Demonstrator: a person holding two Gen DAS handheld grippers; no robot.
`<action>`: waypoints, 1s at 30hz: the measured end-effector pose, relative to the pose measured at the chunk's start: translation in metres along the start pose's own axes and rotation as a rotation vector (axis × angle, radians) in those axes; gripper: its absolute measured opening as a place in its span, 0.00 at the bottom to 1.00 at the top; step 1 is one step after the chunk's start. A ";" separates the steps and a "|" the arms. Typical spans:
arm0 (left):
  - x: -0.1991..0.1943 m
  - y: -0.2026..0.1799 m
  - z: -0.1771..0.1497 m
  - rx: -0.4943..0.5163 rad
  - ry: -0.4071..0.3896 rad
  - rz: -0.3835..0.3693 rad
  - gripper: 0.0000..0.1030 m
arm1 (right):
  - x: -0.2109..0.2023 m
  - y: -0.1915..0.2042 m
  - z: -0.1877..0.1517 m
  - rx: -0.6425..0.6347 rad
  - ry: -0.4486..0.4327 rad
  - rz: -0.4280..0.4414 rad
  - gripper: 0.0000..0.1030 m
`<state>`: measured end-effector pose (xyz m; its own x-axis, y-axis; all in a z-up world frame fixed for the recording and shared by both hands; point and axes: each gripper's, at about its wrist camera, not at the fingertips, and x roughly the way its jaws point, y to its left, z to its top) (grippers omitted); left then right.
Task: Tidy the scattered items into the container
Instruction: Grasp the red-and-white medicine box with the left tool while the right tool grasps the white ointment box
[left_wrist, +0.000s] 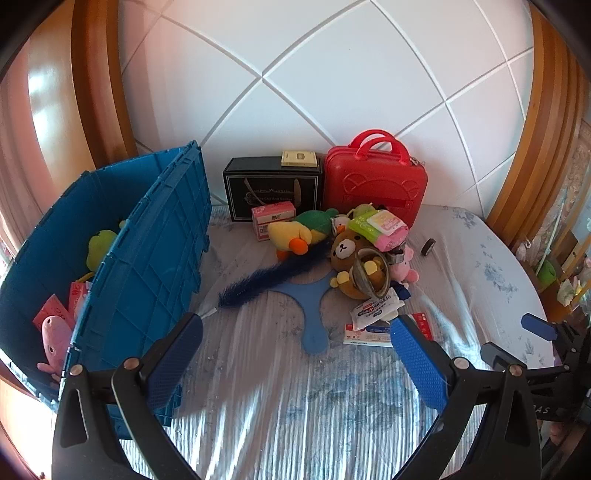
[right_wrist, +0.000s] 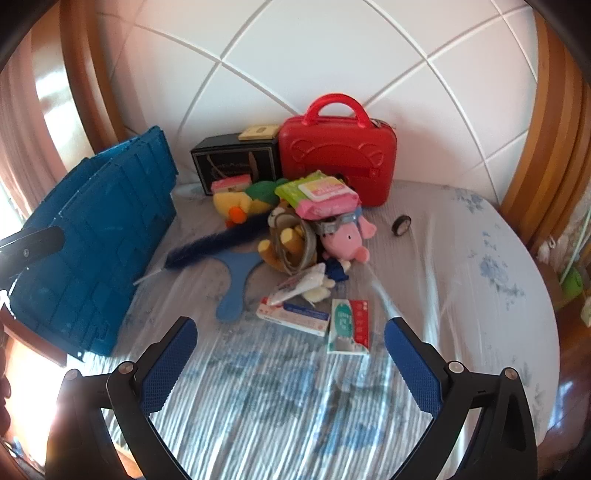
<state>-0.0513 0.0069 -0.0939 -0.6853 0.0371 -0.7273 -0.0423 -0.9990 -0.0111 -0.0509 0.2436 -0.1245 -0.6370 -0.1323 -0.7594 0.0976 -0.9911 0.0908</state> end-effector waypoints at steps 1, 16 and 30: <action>0.009 -0.001 -0.003 0.007 0.012 0.001 1.00 | 0.006 -0.005 -0.004 0.004 0.012 -0.006 1.00; 0.197 -0.089 -0.039 0.267 0.211 -0.149 1.00 | 0.132 -0.063 -0.043 0.028 0.163 -0.079 1.00; 0.348 -0.148 -0.061 0.383 0.337 -0.142 0.79 | 0.251 -0.085 -0.064 0.029 0.254 -0.088 1.00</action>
<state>-0.2388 0.1664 -0.3874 -0.3840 0.0986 -0.9180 -0.4235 -0.9023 0.0802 -0.1699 0.2959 -0.3642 -0.4295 -0.0411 -0.9021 0.0262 -0.9991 0.0331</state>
